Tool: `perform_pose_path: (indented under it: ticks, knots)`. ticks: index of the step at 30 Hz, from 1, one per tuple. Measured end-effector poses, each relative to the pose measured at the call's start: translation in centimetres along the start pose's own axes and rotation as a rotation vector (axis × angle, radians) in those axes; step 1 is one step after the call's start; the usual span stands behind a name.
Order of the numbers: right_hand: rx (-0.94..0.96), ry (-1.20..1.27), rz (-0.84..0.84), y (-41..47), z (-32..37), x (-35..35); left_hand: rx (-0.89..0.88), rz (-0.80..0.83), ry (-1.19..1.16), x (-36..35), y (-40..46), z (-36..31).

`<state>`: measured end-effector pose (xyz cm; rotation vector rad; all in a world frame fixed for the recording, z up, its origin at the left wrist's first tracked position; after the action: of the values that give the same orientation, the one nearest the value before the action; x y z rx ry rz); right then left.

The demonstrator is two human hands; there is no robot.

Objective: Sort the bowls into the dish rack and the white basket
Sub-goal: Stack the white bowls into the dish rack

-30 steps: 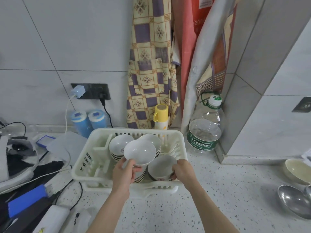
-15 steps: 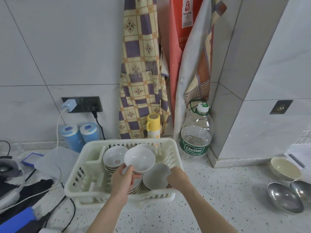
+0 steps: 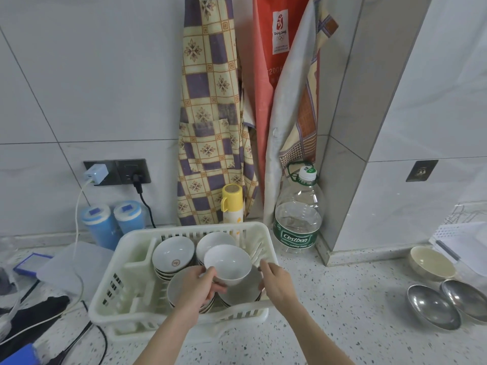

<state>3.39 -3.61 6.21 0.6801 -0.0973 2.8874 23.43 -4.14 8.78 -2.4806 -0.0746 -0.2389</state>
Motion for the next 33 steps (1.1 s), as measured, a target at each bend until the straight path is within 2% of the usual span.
perform_pose_path:
  ticks: [4, 10, 14, 19, 33]
  knots:
    - [0.014, 0.064, 0.031, -0.1, 0.2, 0.3, 0.031, 0.093, 0.122, -1.2, 0.0, 0.3]
    - [0.004, 0.001, 0.07, -0.1, 0.0, 0.9, 0.023, 0.137, 0.21, -2.4, 0.0, 0.9]
    - [-0.007, -0.025, 0.055, -0.1, -0.2, 0.9, -0.034, 0.108, 0.205, -2.4, 0.3, 1.2]
    - [-0.005, -0.057, 0.072, -0.2, 0.0, 0.7, -0.084, 0.04, 0.344, -2.0, 0.6, 1.3]
    - [0.02, -0.154, 0.106, -0.5, 0.5, 0.2, -0.138, -0.046, 0.52, -2.1, 1.7, 2.3]
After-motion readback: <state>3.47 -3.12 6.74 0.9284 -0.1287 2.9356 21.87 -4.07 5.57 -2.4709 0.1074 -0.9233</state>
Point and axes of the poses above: each hand's wrist, its own y-axis towards the middle knuckle, its own x-axis out of the back of the hand, z = x × y, the point moved 3 cm from there along y, towards the middle knuckle, and after that the axes turned 15 degrees about x, right-handed, at the moved point
